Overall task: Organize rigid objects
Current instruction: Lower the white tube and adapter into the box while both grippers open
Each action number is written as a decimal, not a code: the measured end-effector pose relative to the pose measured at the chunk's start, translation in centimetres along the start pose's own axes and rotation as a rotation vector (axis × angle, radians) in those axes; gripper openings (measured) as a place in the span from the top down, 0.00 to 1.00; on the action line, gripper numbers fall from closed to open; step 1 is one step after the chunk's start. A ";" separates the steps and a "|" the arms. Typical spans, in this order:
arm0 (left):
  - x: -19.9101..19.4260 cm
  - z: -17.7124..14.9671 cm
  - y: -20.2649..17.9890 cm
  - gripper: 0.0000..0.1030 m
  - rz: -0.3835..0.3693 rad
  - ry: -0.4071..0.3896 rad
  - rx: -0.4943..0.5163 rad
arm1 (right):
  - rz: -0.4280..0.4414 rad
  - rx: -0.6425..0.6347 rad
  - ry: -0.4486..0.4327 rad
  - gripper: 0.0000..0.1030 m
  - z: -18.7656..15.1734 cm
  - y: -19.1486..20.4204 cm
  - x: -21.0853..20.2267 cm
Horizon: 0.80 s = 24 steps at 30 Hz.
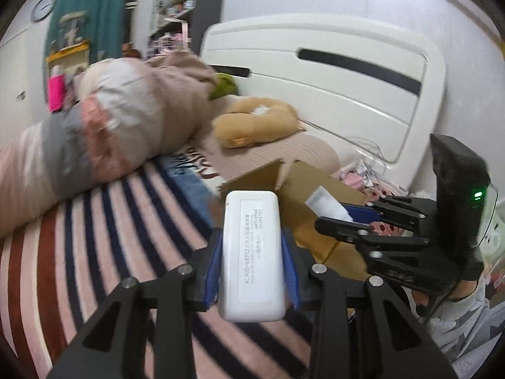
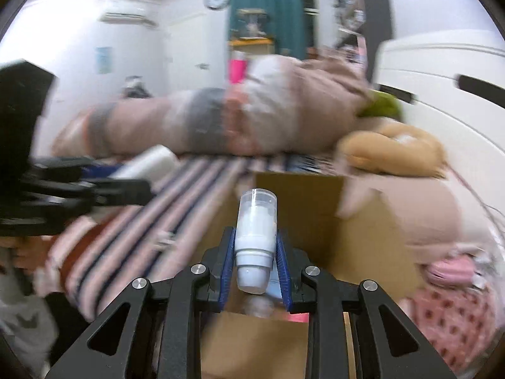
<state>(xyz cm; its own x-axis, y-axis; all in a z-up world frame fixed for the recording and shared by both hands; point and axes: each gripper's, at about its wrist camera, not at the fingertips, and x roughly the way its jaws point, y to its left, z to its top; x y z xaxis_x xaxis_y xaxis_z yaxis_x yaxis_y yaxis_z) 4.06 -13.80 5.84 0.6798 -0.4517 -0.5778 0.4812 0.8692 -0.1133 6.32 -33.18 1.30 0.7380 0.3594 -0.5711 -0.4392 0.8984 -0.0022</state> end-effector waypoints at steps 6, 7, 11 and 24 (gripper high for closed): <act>6.1 2.5 -4.4 0.69 -0.042 0.099 0.069 | -0.055 0.027 0.087 0.80 -2.2 -4.4 2.7; 7.0 2.8 -4.7 0.69 -0.052 0.118 0.070 | -0.050 0.029 0.094 0.80 -2.5 -4.8 3.1; 9.4 3.1 -6.0 0.69 -0.040 0.195 0.099 | -0.035 0.029 0.096 0.80 -3.1 -6.1 3.4; 9.8 2.3 -6.3 0.69 0.000 0.259 0.114 | -0.024 0.019 0.110 0.79 -3.6 -6.3 4.1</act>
<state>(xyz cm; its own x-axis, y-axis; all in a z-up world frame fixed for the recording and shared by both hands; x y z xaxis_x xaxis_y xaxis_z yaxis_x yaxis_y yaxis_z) 8.98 -24.17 2.79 0.5228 -0.3728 -0.7666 0.5504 0.8343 -0.0303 10.28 -38.25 -4.04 0.6870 0.3092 -0.6576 -0.4120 0.9112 -0.0019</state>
